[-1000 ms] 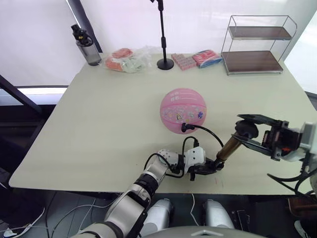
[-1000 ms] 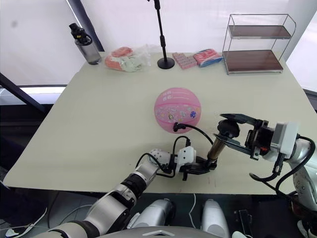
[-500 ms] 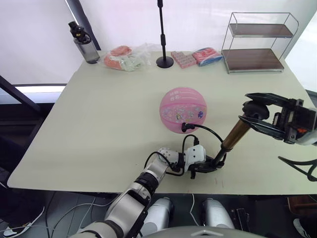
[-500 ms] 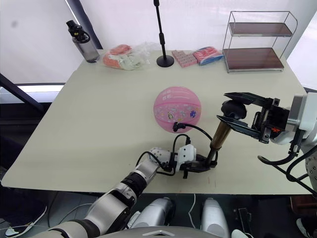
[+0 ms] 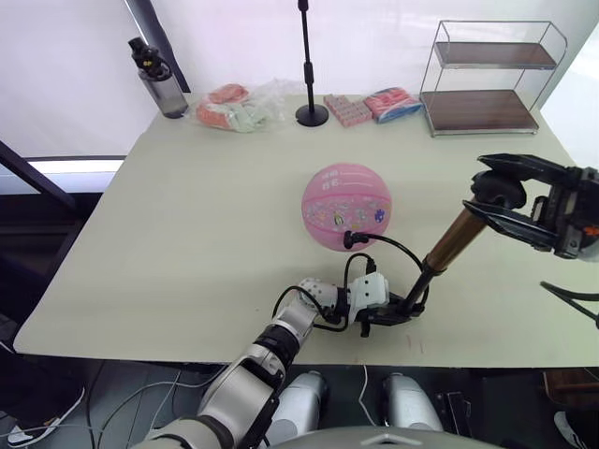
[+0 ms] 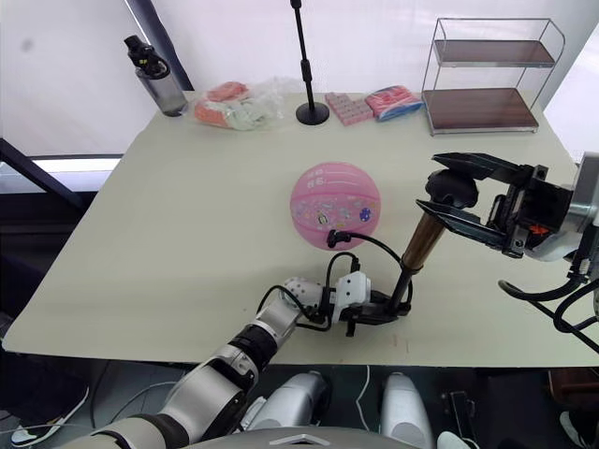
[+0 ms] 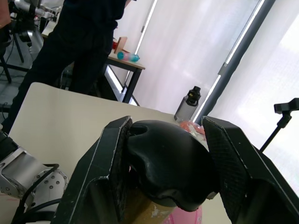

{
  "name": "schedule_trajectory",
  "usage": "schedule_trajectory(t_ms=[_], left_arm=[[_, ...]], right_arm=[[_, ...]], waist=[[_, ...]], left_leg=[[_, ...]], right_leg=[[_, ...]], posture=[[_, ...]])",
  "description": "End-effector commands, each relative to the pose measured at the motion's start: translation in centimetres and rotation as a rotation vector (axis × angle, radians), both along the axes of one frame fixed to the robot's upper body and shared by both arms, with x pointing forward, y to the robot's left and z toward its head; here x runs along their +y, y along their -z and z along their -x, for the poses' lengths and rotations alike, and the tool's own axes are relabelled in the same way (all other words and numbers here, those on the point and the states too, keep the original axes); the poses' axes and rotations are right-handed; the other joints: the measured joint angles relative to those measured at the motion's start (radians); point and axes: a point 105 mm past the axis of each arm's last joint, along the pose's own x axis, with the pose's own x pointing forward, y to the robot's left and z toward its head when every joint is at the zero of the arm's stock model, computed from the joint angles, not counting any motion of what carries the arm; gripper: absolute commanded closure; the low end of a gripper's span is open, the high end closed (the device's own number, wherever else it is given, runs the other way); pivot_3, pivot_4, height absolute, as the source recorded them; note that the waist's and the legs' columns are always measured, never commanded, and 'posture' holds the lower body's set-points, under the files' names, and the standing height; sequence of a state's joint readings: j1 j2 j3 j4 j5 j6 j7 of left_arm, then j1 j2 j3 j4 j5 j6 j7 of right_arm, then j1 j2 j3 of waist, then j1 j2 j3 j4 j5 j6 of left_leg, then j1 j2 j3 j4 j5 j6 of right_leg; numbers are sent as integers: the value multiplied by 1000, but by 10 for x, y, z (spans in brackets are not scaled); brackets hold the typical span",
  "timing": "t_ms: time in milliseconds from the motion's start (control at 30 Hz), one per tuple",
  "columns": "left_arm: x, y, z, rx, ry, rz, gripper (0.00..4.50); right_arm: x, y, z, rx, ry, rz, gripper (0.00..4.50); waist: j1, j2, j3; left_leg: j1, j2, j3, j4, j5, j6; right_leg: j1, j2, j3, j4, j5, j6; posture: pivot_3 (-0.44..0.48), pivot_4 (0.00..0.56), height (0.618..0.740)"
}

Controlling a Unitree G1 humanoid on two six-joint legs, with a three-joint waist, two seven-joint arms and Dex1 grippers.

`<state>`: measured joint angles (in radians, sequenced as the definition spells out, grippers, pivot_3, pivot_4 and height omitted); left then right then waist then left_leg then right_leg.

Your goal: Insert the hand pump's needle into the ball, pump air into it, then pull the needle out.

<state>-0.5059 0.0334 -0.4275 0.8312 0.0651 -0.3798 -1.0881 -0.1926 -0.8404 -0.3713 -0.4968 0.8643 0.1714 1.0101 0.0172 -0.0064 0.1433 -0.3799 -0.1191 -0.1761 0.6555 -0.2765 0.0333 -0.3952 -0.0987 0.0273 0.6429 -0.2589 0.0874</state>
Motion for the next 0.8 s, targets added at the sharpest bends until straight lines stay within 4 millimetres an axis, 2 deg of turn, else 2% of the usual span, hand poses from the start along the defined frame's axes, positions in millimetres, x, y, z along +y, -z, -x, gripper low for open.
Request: schedule_trajectory(t_ms=[33, 367, 600, 800], left_arm=[[17, 37, 19, 112, 9, -129, 3412], [18, 37, 17, 113, 3, -132, 3412], [18, 37, 16, 105, 3, -136, 3412], [19, 36, 15, 103, 0, -138, 3412]], right_arm=[[-8, -29, 17, -149, 33, -44, 2397], [-5, 0, 20, -14, -4, -53, 2397], [1, 41, 22, 61, -41, 0, 2397], [6, 61, 21, 98, -52, 3, 2397]], waist=[[0, 0, 0], [-1, 0, -2], [-3, 3, -7], [-4, 1, -12]], left_leg=[[0, 0, 0, 0, 0, 0], [1, 0, 1, 0, 0, 0], [2, 0, 1, 0, 0, 0], [3, 1, 1, 0, 0, 0]], right_leg=[[0, 0, 0, 0, 0, 0], [1, 0, 0, 0, 0, 0], [2, 1, 1, 1, 0, 0], [2, 2, 1, 2, 0, 0]], posture=[[0, 150, 736], [0, 150, 736], [0, 150, 736], [0, 150, 736]])
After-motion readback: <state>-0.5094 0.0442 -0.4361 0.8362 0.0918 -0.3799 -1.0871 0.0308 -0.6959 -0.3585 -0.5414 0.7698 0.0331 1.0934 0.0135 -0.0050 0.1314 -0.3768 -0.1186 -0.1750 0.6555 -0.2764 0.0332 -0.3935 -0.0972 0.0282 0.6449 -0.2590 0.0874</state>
